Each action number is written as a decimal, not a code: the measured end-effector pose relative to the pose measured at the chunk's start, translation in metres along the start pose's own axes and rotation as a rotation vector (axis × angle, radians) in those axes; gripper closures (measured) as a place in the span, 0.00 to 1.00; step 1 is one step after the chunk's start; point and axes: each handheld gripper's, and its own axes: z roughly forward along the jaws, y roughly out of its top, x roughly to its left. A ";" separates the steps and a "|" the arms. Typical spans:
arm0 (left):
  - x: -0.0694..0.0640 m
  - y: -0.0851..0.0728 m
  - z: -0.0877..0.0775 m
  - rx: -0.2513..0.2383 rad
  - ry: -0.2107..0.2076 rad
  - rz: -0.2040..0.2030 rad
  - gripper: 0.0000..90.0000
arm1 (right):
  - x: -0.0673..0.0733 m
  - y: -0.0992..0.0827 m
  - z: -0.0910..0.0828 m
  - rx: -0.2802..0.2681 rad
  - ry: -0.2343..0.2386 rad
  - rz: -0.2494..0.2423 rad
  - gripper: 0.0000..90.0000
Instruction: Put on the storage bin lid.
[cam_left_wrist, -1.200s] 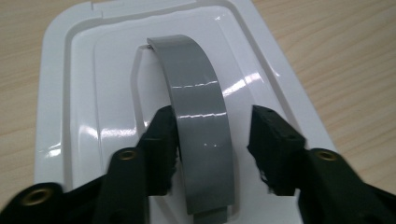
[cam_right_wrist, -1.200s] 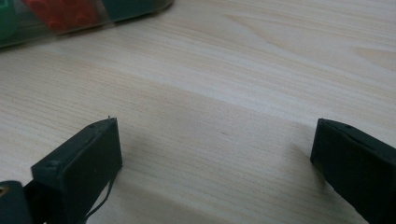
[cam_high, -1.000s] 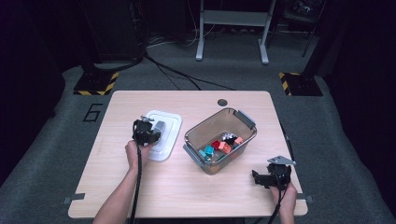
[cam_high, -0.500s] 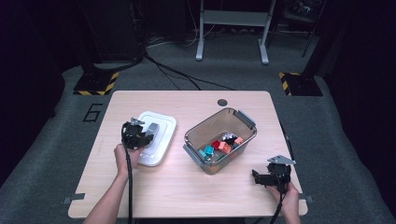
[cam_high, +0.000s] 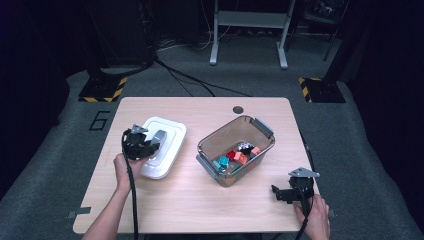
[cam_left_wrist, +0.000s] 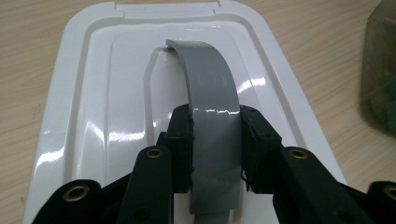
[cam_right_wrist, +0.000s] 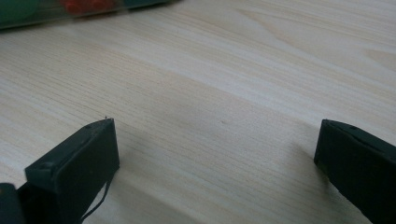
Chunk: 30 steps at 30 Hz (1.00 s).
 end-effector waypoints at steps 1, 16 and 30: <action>0.001 0.002 -0.003 0.000 -0.001 -0.007 0.76 | 0.000 0.000 0.000 0.000 0.000 0.000 0.00; 0.004 0.034 -0.036 -0.057 -0.027 -0.032 0.76 | -0.001 0.004 0.003 0.003 0.042 -0.041 0.00; -0.021 0.072 -0.049 -0.075 -0.049 0.026 0.76 | -0.001 0.004 0.004 0.000 0.046 -0.045 0.00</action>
